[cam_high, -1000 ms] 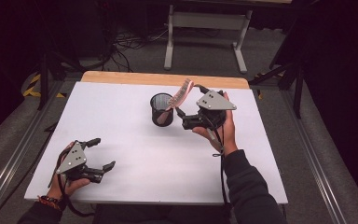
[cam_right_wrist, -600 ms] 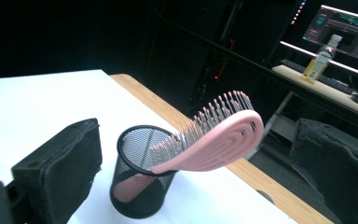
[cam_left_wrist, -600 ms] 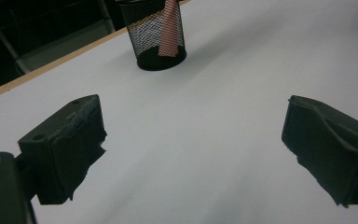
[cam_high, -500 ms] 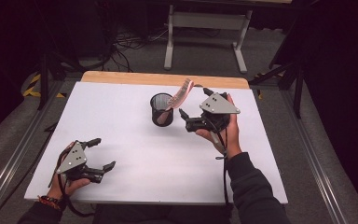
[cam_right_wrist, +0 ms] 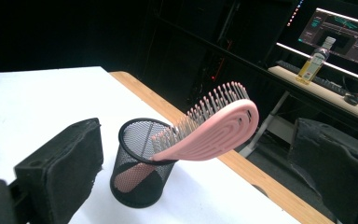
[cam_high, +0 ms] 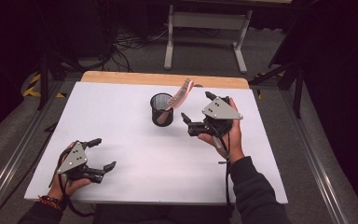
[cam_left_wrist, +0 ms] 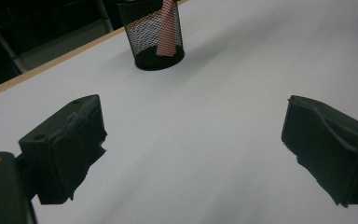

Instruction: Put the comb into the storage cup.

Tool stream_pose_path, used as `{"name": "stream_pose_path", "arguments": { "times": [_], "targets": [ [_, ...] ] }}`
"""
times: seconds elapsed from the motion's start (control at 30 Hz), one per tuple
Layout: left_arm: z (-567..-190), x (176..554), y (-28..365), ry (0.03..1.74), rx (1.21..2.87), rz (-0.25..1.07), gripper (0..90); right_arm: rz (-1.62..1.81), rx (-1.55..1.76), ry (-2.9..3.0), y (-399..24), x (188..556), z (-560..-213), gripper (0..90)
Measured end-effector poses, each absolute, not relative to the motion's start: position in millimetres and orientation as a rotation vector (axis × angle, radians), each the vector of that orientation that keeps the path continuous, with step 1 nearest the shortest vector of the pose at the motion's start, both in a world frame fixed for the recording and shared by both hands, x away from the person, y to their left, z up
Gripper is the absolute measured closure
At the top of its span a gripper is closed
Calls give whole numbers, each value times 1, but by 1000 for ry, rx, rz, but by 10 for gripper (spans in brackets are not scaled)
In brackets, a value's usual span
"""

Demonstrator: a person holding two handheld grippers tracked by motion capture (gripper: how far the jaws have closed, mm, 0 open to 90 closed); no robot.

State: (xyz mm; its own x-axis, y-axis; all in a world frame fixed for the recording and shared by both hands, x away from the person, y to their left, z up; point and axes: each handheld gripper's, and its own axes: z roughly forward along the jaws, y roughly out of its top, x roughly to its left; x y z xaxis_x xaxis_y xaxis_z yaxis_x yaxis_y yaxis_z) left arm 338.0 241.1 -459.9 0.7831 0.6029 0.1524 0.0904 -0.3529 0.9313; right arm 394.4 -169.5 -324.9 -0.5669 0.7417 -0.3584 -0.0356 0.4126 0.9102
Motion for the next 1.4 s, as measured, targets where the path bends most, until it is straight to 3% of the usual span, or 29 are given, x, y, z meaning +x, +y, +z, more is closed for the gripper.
{"name": "stream_pose_path", "arguments": {
  "times": [1.4],
  "targets": [
    [-461,338,240,534,1872,577,40,1198,657,1874,-197,375,-357,48]
  ]
}}
